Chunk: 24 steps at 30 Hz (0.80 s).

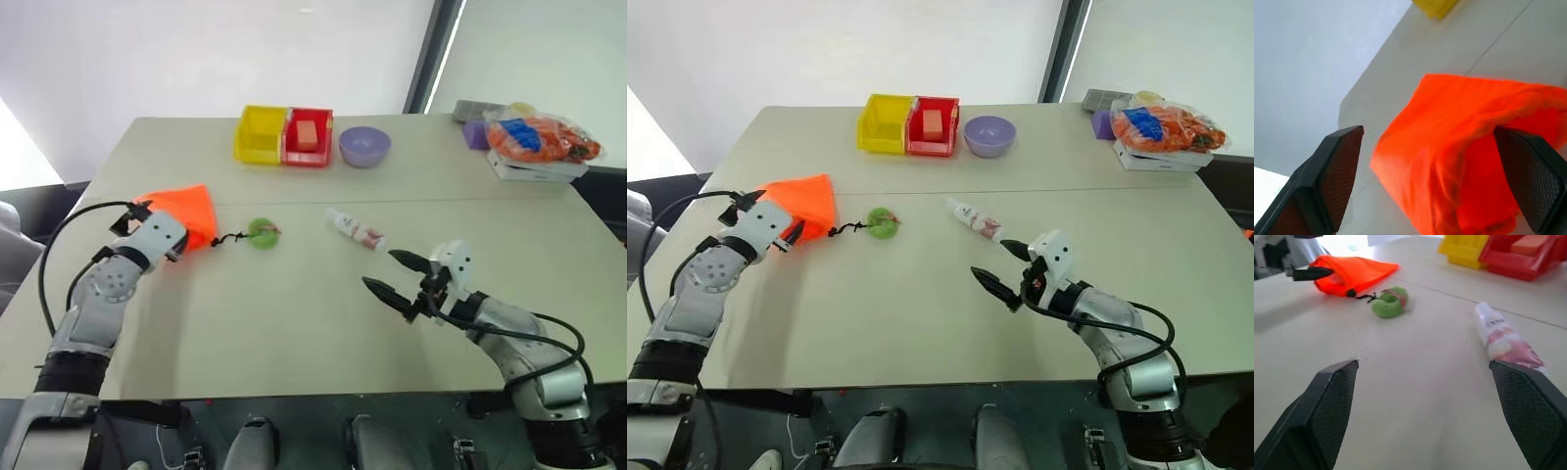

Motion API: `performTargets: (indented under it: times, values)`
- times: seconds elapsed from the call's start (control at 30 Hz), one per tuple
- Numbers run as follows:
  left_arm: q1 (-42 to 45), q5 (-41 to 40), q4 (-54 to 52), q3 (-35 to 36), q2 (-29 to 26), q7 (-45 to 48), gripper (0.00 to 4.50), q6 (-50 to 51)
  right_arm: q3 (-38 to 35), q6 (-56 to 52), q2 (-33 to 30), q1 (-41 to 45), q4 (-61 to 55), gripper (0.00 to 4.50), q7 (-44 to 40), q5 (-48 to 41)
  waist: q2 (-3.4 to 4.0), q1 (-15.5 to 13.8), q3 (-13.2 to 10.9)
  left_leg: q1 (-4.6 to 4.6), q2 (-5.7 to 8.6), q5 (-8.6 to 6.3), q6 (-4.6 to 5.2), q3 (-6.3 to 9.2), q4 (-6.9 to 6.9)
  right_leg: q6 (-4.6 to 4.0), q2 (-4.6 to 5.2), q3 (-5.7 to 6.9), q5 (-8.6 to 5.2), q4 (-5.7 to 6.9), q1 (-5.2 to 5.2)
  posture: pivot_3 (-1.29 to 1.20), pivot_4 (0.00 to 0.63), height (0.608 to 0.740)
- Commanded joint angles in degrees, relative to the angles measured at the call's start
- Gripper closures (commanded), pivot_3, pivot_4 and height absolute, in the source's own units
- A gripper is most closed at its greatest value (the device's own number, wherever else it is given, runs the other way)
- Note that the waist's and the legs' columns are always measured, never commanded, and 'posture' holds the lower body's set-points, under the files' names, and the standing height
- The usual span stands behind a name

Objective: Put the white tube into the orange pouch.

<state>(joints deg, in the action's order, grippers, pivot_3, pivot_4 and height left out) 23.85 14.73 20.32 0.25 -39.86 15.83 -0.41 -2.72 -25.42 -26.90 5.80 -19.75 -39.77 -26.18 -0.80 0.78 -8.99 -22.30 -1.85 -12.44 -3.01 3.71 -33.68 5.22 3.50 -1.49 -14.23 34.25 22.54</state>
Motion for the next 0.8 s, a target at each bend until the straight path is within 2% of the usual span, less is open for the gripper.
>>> performTargets:
  times: [0.03,0.23,0.27,0.37,0.57,0.7,0.8]
  values:
    - [4.5,2.7,5.3,-1.8,-0.5,-1.3,0.0,-2.9,1.6,0.3,1.4,1.0,-3.3,0.05,0.6,-0.8,-0.02,0.0,0.0,0.0,0.0,0.0,0.0,0.01,0.0,0.05,0.0,0.0,-0.03,0.01,-0.01,0.0,0.15,0.74]
    - [8.9,3.2,12.0,-2.4,0.3,-3.2,0.0,-5.4,2.9,0.8,2.2,0.7,-3.5,0.05,1.3,-0.2,-0.05,-0.1,0.0,0.0,0.01,0.0,0.0,-0.01,-0.02,0.04,0.02,0.01,-0.01,0.0,-0.04,0.0,0.15,0.74]
    - [9.2,3.2,12.6,-2.5,0.3,-3.2,0.25,-5.9,3.0,1.0,2.3,0.6,-3.4,0.02,1.3,-0.2,-0.05,-0.1,0.0,0.0,0.01,0.0,0.0,-0.01,-0.02,0.05,0.01,0.01,-0.01,0.01,-0.04,0.0,0.15,0.74]
    - [9.4,2.9,13.4,-2.9,0.0,-2.4,1.33,-7.6,3.1,1.2,2.3,0.8,-3.2,0.0,1.3,-0.1,-0.05,0.0,0.0,0.0,0.0,0.0,0.0,-0.01,-0.01,0.06,0.0,0.01,-0.01,0.04,-0.03,0.0,0.15,0.74]
    - [9.3,2.7,13.9,-3.3,-0.3,-0.9,4.43,-8.2,3.1,1.6,2.5,1.3,-2.9,0.0,1.6,0.0,-0.05,0.0,0.0,0.02,0.0,0.01,0.0,-0.01,-0.03,0.06,0.0,0.01,-0.01,0.09,-0.03,0.0,0.15,0.74]
    - [8.4,0.7,12.3,-2.8,0.4,2.1,4.48,-7.0,2.9,1.6,2.5,1.8,-2.7,0.0,1.7,-0.1,-0.05,0.0,0.0,0.02,0.0,0.01,0.0,-0.01,-0.04,0.06,0.0,0.01,0.0,0.1,-0.03,0.0,0.15,0.74]
    - [6.9,-4.9,7.5,-0.9,2.1,7.2,4.48,-3.8,2.6,1.7,2.4,2.1,-2.4,0.0,1.8,-0.1,-0.05,0.0,0.0,0.02,0.0,0.01,0.0,-0.01,-0.04,0.06,0.0,0.01,-0.01,0.1,-0.04,0.0,0.15,0.74]
